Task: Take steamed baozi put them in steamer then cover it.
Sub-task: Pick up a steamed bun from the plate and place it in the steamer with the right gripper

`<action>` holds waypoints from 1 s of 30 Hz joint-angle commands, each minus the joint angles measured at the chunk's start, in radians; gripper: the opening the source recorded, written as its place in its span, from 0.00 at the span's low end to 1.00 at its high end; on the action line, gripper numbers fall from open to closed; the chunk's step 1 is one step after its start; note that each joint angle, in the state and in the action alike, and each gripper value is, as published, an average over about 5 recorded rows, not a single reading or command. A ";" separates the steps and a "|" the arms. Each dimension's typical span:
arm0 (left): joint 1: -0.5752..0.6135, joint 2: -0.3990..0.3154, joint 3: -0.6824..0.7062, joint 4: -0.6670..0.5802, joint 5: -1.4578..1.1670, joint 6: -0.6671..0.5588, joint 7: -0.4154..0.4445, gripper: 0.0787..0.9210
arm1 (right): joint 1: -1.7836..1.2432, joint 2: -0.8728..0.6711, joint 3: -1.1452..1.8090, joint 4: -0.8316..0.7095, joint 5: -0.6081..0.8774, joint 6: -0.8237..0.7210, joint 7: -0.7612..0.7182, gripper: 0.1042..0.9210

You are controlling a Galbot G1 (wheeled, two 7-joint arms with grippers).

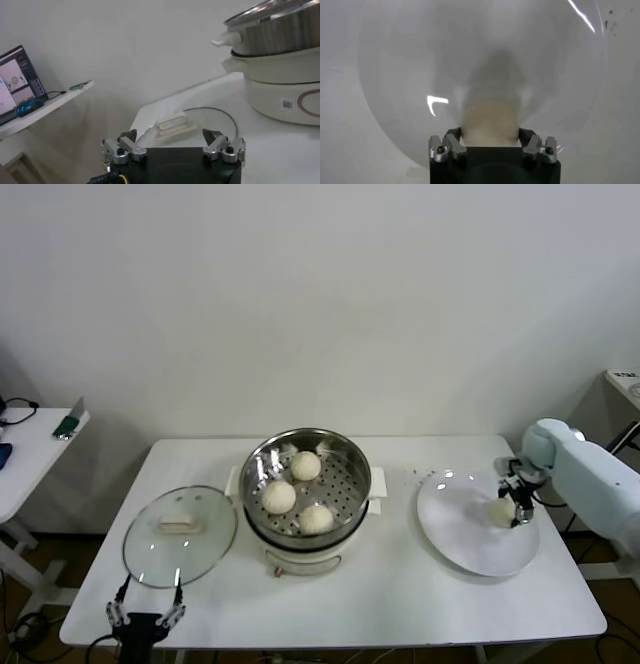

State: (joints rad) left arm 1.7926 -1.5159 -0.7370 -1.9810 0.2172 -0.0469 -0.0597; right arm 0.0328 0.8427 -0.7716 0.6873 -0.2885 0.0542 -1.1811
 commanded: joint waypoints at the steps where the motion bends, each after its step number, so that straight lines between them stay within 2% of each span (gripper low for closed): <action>1: 0.001 -0.003 0.005 -0.008 0.002 0.000 -0.003 0.88 | 0.170 -0.028 -0.177 0.077 0.244 -0.080 0.005 0.77; 8: 0.014 -0.004 0.015 -0.033 0.003 0.000 0.000 0.88 | 0.503 0.030 -0.478 0.153 0.586 -0.185 0.034 0.77; 13: 0.028 -0.008 0.033 -0.053 0.002 -0.005 0.002 0.88 | 0.731 0.141 -0.668 0.198 0.818 -0.243 0.058 0.77; 18: 0.042 -0.005 0.052 -0.070 0.009 -0.013 0.003 0.88 | 0.832 0.268 -0.748 0.224 1.033 -0.292 0.096 0.77; 25: 0.056 0.007 0.063 -0.090 0.008 -0.019 0.004 0.88 | 0.851 0.360 -0.790 0.341 1.207 -0.359 0.181 0.77; 30: 0.061 0.017 0.070 -0.102 0.005 -0.020 0.004 0.88 | 0.875 0.416 -0.881 0.400 1.260 -0.375 0.209 0.77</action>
State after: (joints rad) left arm 1.8459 -1.5088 -0.6756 -2.0651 0.2236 -0.0631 -0.0563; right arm 0.7730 1.1159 -1.4629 0.9624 0.6939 -0.2460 -1.0431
